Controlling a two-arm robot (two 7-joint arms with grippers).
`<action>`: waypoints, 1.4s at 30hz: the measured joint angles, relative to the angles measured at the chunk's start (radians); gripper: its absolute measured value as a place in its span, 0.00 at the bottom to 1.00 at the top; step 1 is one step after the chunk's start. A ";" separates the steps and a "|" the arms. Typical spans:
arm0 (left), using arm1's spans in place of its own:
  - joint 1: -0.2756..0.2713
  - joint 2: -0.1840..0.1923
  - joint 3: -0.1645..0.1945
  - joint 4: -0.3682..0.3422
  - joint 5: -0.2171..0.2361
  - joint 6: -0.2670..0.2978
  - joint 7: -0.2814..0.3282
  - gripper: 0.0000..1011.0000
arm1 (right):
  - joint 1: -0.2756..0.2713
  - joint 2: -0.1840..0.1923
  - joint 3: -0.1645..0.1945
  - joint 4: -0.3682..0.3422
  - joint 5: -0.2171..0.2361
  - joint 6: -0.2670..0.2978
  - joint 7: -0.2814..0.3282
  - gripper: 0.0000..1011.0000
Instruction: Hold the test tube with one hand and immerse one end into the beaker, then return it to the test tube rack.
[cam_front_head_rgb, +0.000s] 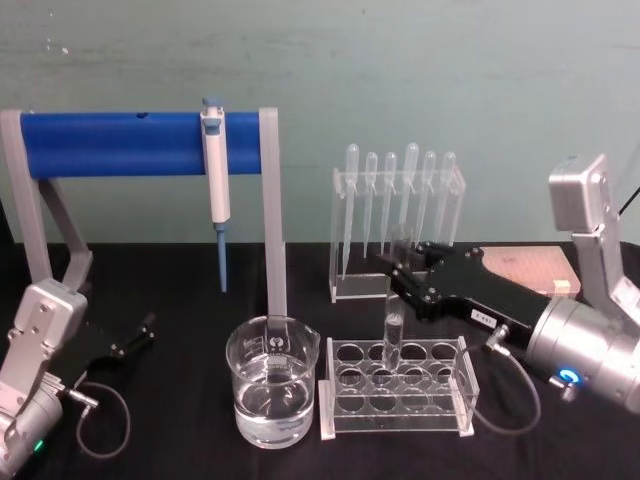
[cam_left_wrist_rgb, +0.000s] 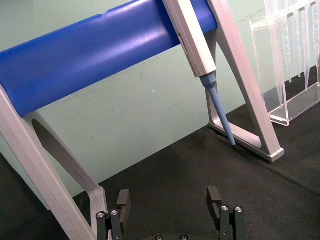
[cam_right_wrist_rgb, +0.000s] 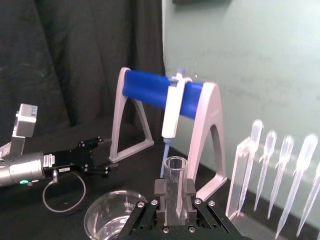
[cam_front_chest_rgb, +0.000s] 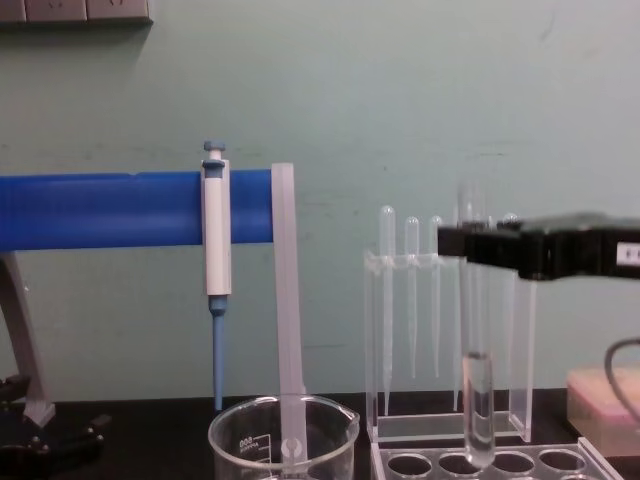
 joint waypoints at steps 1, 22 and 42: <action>0.000 0.000 0.000 0.000 0.000 0.000 0.000 0.99 | 0.002 0.003 0.002 -0.008 -0.008 0.000 0.000 0.22; 0.000 0.000 0.000 0.000 0.000 0.000 0.000 0.99 | 0.089 -0.021 0.030 -0.030 -0.011 0.089 0.000 0.22; 0.000 0.000 0.000 0.000 0.000 0.000 0.000 0.99 | 0.092 -0.032 0.017 -0.019 -0.007 0.092 -0.014 0.22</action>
